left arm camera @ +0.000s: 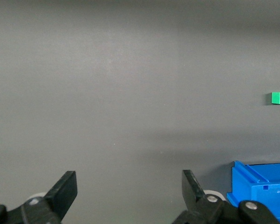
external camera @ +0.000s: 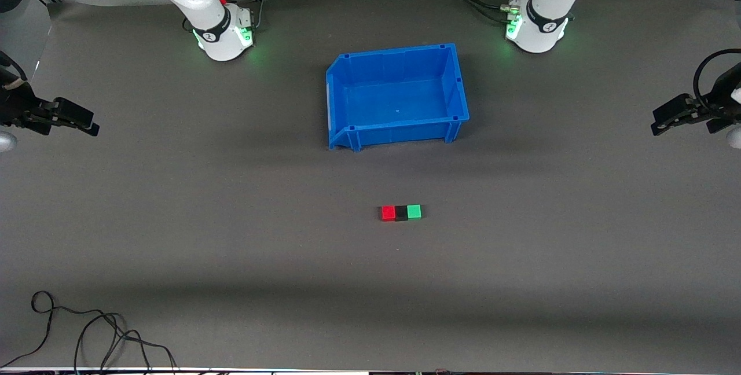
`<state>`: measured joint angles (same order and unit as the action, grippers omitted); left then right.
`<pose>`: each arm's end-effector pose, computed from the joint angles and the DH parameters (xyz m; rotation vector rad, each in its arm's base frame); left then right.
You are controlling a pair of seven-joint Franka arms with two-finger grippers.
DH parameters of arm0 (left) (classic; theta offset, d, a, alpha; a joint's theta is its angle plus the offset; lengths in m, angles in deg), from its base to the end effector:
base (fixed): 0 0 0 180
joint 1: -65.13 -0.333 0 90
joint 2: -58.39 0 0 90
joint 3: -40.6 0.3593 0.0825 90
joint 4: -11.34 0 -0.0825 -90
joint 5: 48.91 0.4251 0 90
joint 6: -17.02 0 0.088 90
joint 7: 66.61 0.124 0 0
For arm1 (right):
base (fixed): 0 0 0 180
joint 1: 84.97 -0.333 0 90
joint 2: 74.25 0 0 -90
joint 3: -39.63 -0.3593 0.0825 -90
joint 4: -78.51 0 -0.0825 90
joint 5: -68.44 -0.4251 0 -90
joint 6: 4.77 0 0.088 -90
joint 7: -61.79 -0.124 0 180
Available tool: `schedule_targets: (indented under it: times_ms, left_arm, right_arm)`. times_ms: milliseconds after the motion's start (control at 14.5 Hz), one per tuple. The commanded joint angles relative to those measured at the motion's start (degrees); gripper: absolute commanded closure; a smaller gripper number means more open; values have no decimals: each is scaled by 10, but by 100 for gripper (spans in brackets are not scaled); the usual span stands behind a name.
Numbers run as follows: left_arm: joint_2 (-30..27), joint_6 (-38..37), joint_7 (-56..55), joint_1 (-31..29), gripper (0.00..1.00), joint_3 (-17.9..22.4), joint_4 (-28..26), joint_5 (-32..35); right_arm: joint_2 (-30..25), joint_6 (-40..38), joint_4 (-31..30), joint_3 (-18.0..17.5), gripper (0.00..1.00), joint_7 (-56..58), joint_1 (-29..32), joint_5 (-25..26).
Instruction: Attach green and red cubes to black cube
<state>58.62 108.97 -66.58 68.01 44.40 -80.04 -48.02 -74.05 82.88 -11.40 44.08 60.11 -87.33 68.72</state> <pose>0.5998 0.0114 0.6390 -3.1257 -0.0235 -0.0091 0.5912 -0.0221 0.6460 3.1342 -0.1033 -0.0673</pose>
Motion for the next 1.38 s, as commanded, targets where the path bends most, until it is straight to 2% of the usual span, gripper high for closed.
schedule_targets:
  times_ms: [0, 484, 691, 1313]
  left_arm:
    - [9, -13, 12, 1, 0, 0, 16, 12]
    - [18, -23, 22, 4, 0, -1, 28, 12]
    - [18, -34, 16, 5, 0, -1, 28, 12]
    - [21, -35, 9, 4, 0, 0, 29, 16]
  right_arm:
    - [-12, -13, 2, -1, 0, 9, -1, -5]
    - [-10, -13, 1, -1, 0, 5, 0, -7]
    - [-10, -13, 3, 6, 0, 4, 2, -42]
    - [-8, -13, 5, 3, 0, 5, 0, -37]
